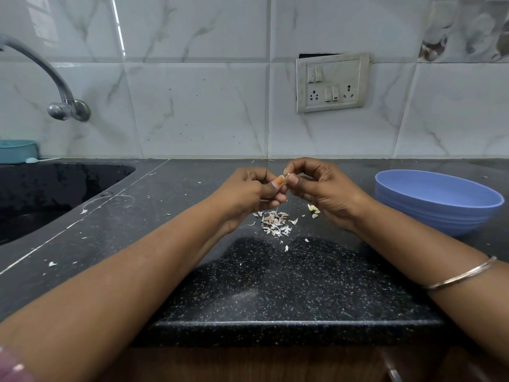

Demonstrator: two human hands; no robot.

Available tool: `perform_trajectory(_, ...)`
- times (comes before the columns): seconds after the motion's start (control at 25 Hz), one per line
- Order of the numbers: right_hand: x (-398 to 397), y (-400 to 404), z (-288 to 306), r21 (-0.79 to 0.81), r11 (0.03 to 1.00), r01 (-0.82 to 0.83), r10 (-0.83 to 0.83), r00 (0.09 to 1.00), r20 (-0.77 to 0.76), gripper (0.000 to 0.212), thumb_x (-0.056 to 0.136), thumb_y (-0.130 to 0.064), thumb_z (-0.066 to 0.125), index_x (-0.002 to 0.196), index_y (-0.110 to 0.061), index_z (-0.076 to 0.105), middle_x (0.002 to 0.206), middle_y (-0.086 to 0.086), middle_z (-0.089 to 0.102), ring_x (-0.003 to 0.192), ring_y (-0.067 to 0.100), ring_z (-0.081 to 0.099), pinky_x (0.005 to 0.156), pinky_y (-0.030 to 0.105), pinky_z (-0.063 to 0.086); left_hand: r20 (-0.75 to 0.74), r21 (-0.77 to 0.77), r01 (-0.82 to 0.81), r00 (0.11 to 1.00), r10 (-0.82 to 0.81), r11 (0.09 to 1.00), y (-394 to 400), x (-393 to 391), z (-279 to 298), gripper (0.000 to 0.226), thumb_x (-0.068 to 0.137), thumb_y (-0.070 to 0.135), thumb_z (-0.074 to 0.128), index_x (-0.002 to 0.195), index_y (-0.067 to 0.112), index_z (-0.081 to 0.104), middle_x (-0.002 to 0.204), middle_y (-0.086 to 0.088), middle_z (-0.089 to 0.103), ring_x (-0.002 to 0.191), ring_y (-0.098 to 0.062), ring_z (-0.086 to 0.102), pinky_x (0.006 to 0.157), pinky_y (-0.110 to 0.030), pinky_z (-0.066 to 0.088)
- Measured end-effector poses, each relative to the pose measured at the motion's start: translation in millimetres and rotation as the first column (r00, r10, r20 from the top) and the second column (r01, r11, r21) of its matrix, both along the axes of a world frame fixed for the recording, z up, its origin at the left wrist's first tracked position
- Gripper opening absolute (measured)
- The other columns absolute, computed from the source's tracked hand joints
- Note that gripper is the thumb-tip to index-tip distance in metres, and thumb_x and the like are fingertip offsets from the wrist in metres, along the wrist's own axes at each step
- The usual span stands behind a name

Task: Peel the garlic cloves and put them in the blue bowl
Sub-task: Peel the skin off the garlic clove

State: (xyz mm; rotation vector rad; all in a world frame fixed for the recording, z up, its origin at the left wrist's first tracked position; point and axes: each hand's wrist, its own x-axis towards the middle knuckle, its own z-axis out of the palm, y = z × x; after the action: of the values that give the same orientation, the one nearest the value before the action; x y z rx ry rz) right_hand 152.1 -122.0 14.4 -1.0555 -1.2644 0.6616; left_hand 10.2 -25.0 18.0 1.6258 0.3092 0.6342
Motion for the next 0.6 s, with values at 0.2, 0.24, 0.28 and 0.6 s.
perform_trajectory(0.2, 2.8, 1.8, -0.5, 0.014, 0.999, -0.042, 0.043, 0.994, -0.100, 0.015, 0.076, -0.010, 0.063, 0.091, -0.009, 0.060, 0.081, -0.002, 0.063, 0.075, 0.007, 0.063, 0.072, 0.017, 0.053, -0.037, -0.098, 0.043, 0.998, -0.047, 0.994, -3.8, -0.7, 2.7, 0.022, 0.096, 0.011, 0.049, 0.078, 0.006, 0.061, 0.060, -0.001, 0.065, 0.057, -0.004, 0.063, 0.061, -0.016, 0.054)
perform_trajectory(0.24, 3.1, 2.2, -0.7, 0.010, 0.999, -0.048, 0.049, 0.993, -0.107, 0.015, 0.077, -0.010, 0.062, 0.091, -0.009, 0.060, 0.081, -0.002, 0.063, 0.075, 0.007, 0.062, 0.072, 0.017, 0.053, -0.041, -0.118, 0.044, 0.998, -0.049, 0.992, -4.3, -0.8, 3.5, 0.024, 0.097, 0.011, 0.047, 0.078, 0.006, 0.060, 0.060, -0.002, 0.065, 0.056, -0.005, 0.062, 0.060, -0.016, 0.054)
perform_trajectory(0.28, 3.4, 2.6, -1.0, 0.005, 0.999, -0.050, 0.050, 0.993, -0.111, 0.015, 0.077, -0.010, 0.062, 0.092, -0.010, 0.060, 0.081, -0.001, 0.063, 0.075, 0.007, 0.062, 0.071, 0.017, 0.053, -0.047, -0.132, 0.042, 0.998, -0.049, 0.990, -4.7, -0.8, 4.1, 0.025, 0.097, 0.012, 0.046, 0.078, 0.006, 0.060, 0.059, -0.002, 0.064, 0.055, -0.005, 0.062, 0.057, -0.016, 0.054)
perform_trajectory(0.6, 1.1, 5.9, -4.5, -0.058, 0.998, 0.007, -0.010, 0.998, -0.067, 0.011, 0.089, -0.001, 0.056, 0.089, -0.011, 0.059, 0.077, 0.001, 0.059, 0.068, 0.006, 0.060, 0.067, 0.015, 0.052, -0.142, 0.246, -0.161, 0.970, 0.199, 0.956, -2.8, 2.8, 1.9, 0.030, 0.097, 0.020, 0.044, 0.070, 0.011, 0.055, 0.061, -0.003, 0.058, 0.050, -0.007, 0.055, 0.053, -0.019, 0.044)
